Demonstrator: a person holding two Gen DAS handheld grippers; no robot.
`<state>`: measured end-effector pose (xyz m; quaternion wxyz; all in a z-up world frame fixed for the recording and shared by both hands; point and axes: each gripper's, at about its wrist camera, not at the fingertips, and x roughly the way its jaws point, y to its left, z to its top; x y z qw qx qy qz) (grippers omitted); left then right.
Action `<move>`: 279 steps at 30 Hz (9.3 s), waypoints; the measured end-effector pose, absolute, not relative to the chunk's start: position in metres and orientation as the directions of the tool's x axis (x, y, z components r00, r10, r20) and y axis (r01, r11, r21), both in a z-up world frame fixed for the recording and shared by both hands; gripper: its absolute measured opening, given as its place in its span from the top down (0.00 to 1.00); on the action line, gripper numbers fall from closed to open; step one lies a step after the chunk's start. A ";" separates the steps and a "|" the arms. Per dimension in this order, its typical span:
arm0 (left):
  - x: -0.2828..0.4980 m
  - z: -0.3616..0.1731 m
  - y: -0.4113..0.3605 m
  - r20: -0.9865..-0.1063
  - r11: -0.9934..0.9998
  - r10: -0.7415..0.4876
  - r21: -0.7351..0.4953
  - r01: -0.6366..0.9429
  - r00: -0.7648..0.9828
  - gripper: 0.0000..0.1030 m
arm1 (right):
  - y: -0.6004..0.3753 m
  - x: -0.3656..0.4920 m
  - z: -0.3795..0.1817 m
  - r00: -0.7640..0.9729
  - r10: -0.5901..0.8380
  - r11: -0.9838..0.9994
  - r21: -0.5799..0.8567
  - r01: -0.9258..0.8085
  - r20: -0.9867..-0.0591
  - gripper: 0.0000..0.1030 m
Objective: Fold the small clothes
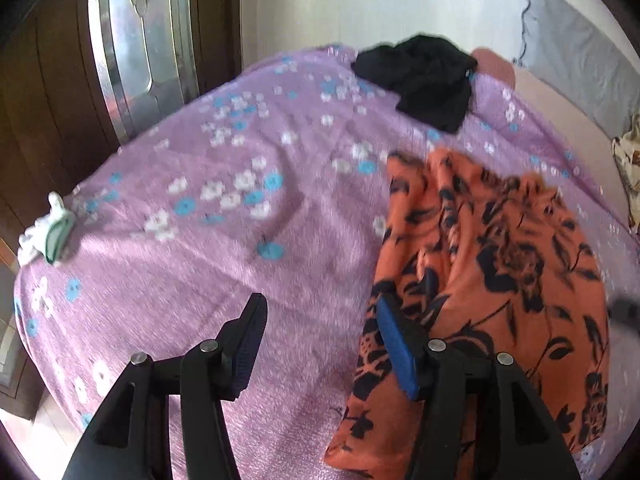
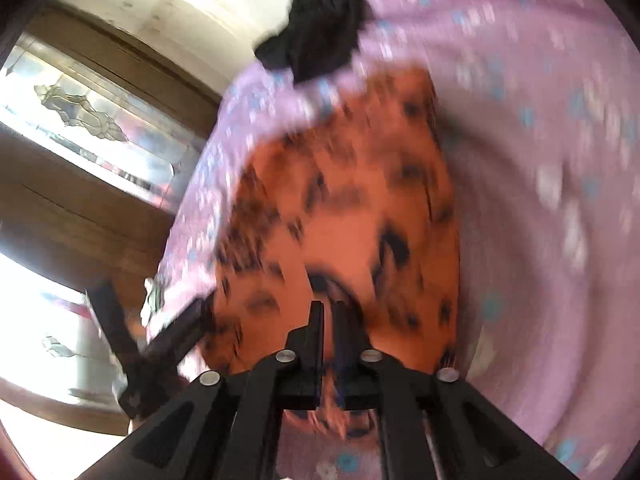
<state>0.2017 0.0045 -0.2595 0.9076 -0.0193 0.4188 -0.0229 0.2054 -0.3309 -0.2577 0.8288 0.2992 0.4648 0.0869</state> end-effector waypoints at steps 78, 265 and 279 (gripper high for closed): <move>0.243 -0.265 0.037 -0.784 0.913 -0.385 -0.399 0.079 0.486 0.30 | -0.338 0.159 -0.285 0.587 0.484 0.772 0.632 0.062 -0.649 0.92; 0.165 -0.280 -0.209 -0.796 0.863 -0.348 -0.065 0.501 0.495 0.10 | -0.401 0.090 -0.296 0.613 -0.131 0.973 0.017 0.229 -0.779 0.58; 0.153 -0.266 -0.196 -0.789 0.901 -0.310 -0.066 0.429 0.530 0.09 | -0.396 0.082 -0.293 0.627 -0.167 0.972 -0.019 0.236 -0.761 0.57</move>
